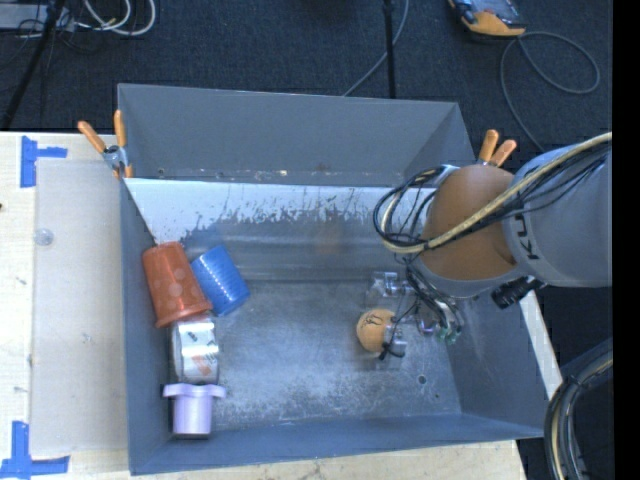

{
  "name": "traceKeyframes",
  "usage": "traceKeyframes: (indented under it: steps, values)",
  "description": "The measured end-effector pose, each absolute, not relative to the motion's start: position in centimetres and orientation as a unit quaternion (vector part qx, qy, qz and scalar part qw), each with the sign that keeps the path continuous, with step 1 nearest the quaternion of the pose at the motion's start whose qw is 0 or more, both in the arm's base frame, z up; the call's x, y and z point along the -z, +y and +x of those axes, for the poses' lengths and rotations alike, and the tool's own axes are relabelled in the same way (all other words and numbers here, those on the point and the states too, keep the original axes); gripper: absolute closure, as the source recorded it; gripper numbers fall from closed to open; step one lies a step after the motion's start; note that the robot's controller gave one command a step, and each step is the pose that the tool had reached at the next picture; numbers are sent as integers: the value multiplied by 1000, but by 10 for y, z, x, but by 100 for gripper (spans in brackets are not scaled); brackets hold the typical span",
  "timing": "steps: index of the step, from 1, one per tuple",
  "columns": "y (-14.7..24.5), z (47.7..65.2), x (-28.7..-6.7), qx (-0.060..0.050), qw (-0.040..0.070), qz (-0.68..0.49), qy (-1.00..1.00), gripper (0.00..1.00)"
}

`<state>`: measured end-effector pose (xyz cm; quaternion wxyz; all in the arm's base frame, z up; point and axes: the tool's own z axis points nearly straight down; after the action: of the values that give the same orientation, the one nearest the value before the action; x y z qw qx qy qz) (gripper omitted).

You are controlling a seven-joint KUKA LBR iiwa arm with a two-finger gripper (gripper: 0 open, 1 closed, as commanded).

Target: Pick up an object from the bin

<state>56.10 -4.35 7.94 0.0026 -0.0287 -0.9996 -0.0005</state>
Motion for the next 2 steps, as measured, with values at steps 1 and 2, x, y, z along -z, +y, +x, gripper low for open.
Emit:
traceKeyframes:
  steps: [1, 2]
  values:
    - [-42, 553, -70, 1, 0, -29, -1000, 100]
    - [-42, 554, -69, 1, 0, -29, -1000, 100]
